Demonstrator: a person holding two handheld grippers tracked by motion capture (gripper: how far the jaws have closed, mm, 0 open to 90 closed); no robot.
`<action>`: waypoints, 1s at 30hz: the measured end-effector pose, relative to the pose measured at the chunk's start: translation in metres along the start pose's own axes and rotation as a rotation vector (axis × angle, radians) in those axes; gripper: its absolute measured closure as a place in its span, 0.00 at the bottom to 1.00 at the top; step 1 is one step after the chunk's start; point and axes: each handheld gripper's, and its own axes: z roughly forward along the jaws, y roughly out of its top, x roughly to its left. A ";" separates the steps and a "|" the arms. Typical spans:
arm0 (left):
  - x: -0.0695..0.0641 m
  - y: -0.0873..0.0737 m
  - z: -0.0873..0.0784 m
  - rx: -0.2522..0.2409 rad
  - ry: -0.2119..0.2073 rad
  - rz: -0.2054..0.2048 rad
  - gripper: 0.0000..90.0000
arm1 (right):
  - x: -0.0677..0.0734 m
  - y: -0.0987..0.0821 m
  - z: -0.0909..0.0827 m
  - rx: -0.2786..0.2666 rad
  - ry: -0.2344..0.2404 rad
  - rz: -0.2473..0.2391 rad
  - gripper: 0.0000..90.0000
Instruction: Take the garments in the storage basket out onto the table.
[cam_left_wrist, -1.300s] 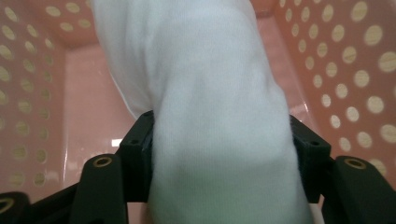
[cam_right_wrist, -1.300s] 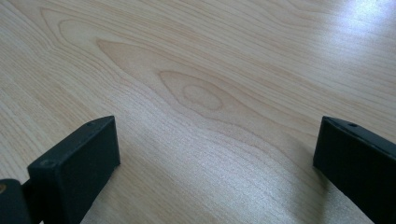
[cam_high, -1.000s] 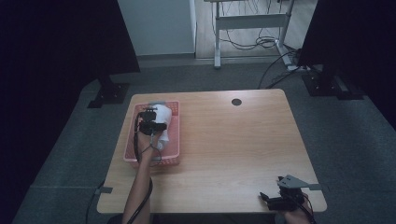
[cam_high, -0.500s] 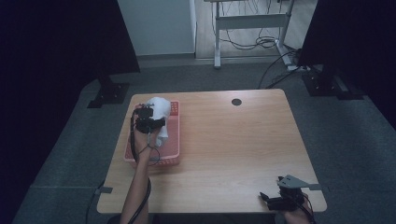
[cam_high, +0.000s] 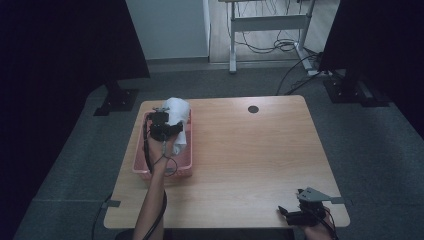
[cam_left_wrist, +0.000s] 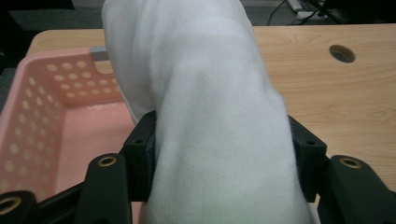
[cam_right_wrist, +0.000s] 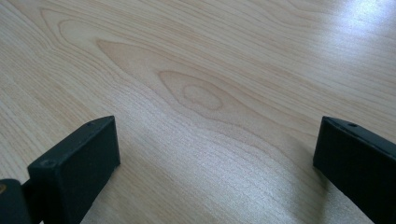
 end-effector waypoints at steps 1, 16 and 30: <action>-0.003 0.001 0.000 -0.004 -0.002 -0.003 0.45 | 0.000 0.000 0.000 0.000 0.000 0.000 0.00; -0.056 0.005 0.003 -0.017 -0.052 0.023 0.45 | 0.000 0.000 0.000 0.000 0.001 0.000 0.00; -0.106 -0.009 0.030 0.004 -0.081 0.056 0.45 | 0.000 0.000 0.000 0.000 0.002 0.000 0.00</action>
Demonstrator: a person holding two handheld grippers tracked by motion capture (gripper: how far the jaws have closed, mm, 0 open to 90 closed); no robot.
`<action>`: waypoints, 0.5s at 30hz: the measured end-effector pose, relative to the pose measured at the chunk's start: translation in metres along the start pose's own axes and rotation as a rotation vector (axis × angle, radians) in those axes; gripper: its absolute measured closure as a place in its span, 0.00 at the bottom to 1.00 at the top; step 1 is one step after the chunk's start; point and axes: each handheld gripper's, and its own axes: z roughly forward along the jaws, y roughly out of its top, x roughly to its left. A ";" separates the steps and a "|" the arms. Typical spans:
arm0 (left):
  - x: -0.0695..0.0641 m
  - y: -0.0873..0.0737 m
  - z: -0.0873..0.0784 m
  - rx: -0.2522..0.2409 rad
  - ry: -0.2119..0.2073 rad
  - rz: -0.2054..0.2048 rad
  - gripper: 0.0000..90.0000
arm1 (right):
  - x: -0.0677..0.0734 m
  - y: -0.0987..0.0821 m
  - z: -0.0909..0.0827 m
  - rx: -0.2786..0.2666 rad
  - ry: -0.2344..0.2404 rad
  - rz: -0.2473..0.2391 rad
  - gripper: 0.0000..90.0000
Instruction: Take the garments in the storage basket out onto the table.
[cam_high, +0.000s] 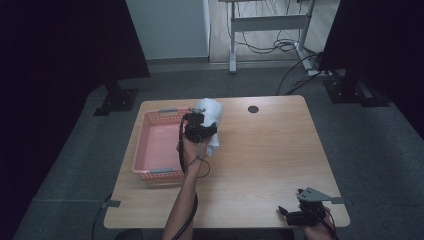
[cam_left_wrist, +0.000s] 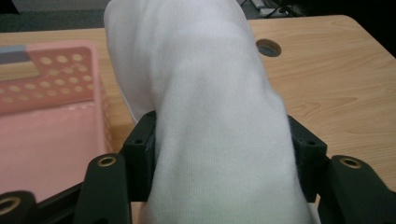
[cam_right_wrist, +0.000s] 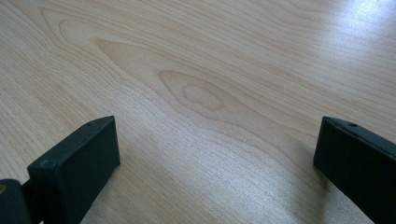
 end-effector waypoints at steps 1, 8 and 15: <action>-0.004 -0.002 0.003 0.004 0.000 0.005 0.45 | 0.000 0.000 0.000 0.000 0.000 0.000 0.00; -0.023 -0.012 0.023 0.029 0.008 0.027 0.45 | 0.000 0.000 0.000 -0.002 0.002 -0.002 0.00; -0.036 -0.023 0.040 0.046 0.051 0.049 0.45 | 0.000 0.000 0.000 -0.001 0.005 0.000 0.00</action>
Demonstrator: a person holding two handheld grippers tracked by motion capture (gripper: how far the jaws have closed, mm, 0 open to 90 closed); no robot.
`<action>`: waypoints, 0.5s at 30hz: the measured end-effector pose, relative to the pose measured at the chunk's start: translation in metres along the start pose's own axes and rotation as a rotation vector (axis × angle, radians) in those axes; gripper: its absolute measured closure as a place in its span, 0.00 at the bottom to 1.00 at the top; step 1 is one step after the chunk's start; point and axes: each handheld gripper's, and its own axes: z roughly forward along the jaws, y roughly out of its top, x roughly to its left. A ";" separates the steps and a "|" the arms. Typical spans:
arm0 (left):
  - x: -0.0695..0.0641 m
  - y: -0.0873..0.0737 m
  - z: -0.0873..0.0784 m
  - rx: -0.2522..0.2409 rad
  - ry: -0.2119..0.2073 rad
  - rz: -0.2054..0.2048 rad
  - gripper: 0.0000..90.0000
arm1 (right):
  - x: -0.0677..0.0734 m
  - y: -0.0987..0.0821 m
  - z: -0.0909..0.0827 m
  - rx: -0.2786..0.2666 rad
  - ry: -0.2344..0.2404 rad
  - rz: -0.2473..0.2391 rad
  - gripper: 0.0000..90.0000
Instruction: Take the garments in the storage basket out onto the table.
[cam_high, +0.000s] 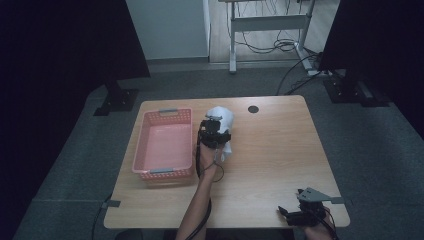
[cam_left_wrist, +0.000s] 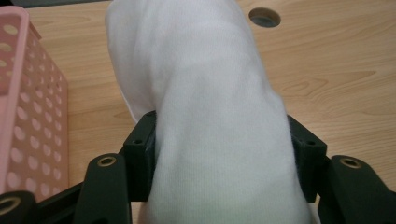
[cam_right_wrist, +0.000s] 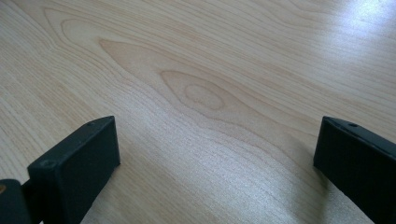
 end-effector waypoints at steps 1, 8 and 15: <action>-0.001 -0.001 0.002 0.002 0.006 0.000 0.45 | 0.000 0.000 0.000 0.000 0.001 -0.001 0.00; -0.008 -0.012 0.015 0.028 0.063 0.037 0.45 | 0.000 0.000 0.000 -0.001 0.002 -0.005 0.00; -0.011 -0.021 0.027 0.050 0.108 0.043 0.43 | 0.000 0.000 0.000 -0.002 0.002 -0.005 0.00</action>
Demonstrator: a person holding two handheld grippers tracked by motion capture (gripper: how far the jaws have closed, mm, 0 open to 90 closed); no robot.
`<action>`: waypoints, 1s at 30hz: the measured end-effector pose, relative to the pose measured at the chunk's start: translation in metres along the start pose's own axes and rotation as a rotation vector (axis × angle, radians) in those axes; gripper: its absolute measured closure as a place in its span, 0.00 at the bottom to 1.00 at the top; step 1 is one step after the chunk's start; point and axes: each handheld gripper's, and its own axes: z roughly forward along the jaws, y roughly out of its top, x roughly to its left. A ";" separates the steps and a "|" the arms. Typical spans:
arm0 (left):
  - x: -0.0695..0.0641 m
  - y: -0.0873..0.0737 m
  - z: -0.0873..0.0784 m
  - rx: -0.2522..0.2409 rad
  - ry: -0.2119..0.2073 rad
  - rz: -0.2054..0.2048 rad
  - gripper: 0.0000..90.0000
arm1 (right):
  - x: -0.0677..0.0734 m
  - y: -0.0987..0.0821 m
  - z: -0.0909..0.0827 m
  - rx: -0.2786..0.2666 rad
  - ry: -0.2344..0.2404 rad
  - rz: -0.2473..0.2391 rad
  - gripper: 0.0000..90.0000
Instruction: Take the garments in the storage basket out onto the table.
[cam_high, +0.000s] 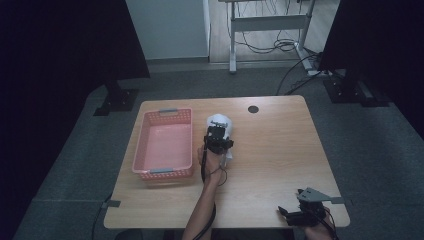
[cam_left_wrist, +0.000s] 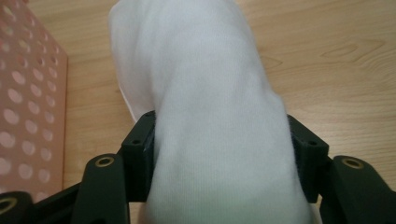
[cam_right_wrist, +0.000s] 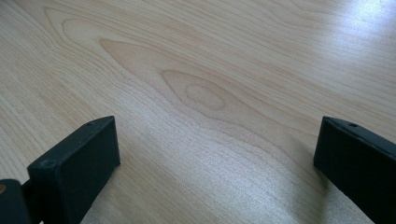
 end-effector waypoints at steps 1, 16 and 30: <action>0.000 0.000 0.000 0.003 0.000 -0.003 0.42 | 0.000 0.000 0.000 0.000 0.000 0.000 0.00; 0.010 0.006 -0.004 0.026 -0.065 0.023 0.15 | 0.000 0.000 0.000 0.001 -0.001 0.000 0.00; 0.019 0.008 -0.020 0.002 -0.107 0.042 0.12 | 0.000 0.000 0.000 0.000 0.000 0.000 0.00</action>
